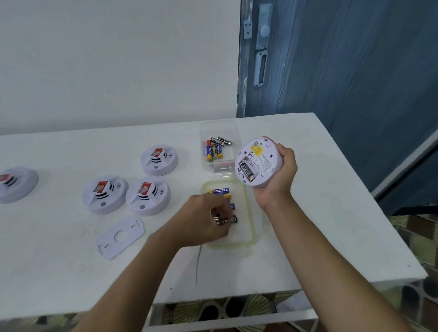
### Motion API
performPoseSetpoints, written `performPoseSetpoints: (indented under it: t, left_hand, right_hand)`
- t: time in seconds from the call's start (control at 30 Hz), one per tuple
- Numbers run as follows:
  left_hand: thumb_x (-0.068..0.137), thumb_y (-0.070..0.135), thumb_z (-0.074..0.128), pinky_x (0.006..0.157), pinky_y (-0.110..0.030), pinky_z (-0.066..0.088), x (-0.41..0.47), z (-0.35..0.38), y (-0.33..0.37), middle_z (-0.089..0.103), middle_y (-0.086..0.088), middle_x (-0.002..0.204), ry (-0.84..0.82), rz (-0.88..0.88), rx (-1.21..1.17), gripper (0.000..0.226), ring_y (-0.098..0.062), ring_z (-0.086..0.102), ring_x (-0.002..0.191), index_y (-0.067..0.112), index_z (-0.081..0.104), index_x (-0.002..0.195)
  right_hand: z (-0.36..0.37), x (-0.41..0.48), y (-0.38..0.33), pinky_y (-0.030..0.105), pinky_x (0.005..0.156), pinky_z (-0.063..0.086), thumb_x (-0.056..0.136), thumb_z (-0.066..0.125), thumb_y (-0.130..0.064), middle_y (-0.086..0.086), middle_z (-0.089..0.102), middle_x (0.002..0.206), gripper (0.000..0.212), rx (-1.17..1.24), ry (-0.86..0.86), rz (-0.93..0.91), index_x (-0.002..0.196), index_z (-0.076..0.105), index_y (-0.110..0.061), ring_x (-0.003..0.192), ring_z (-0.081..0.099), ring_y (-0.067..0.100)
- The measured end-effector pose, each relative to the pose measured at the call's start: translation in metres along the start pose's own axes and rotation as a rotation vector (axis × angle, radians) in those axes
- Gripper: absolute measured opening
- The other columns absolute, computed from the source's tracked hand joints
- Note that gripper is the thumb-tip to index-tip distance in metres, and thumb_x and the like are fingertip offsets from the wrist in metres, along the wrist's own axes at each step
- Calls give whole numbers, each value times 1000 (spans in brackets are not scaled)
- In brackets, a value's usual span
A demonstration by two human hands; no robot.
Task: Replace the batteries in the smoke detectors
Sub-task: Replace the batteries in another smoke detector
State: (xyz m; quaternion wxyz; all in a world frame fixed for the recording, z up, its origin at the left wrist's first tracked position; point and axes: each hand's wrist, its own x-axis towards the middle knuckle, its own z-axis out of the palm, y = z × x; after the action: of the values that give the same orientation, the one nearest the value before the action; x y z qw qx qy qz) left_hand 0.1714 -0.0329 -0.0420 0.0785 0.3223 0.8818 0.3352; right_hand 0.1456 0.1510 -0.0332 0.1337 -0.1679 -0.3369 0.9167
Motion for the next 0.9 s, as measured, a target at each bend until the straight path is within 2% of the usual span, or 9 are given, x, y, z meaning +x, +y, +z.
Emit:
performPoseSetpoints:
  t: [0.07,0.17,0.3,0.37,0.43,0.57,0.67,0.77,0.9]
  left_hand:
    - [67,13,73,69,-3,35,-2,3,-4,57,19,75,-23,40,61,16,6,51,74,20,72,81]
    - [70,10,74,71,-2,33,-3,7,-9,57,12,80,19,22,110,13,0,46,75,17,72,82]
    - [73,14,75,69,-10,31,-3,11,-15,60,4,83,72,-6,123,7,-5,44,71,17,70,78]
    - [75,19,75,69,-14,32,-3,10,-16,58,5,85,59,-27,140,8,-6,44,75,19,69,80]
    - [78,27,75,70,-12,33,-2,8,-14,57,6,87,95,-53,121,10,-7,46,79,21,69,83]
    - [93,36,60,65,-13,37,9,0,10,61,15,79,300,-251,-163,14,-1,53,72,24,66,89]
    - [99,45,46,64,-24,42,21,-4,26,70,8,79,260,-426,-480,31,-6,60,65,20,65,97]
    - [99,35,51,58,-26,47,29,-2,31,73,-6,89,229,-434,-735,28,-15,64,65,9,63,102]
    - [100,19,53,63,-30,54,33,-4,33,63,-15,83,320,-464,-1023,19,-19,64,63,2,61,101]
  right_hand:
    - [1,-1,3,28,68,52,95,41,-32,1,70,89,33,11,-10,2,104,69,-17,78,68,18]
    - [1,-3,7,30,71,51,95,41,-34,3,69,91,34,48,-30,10,103,70,-17,85,65,22]
    - [-2,-3,14,43,91,47,87,48,-41,12,65,113,38,73,-16,26,109,68,-17,114,58,37]
    - [-1,-5,16,45,93,43,82,52,-42,13,61,116,35,87,7,29,104,66,-18,115,56,37]
    - [-2,-5,18,41,88,44,89,49,-40,11,61,110,28,111,9,30,99,64,-19,109,55,33]
    - [2,-9,19,35,80,49,101,36,-34,10,63,102,32,130,-17,5,103,62,-15,101,58,29]
    - [6,-15,21,36,79,51,100,35,-34,16,61,110,39,100,-69,4,115,60,-8,100,60,29]
    - [7,-15,20,33,71,50,96,39,-33,18,56,114,38,80,-87,-23,121,54,-8,99,58,32]
    - [3,-11,10,44,88,53,96,33,-19,14,68,110,34,132,-113,-10,117,59,-12,104,64,33]
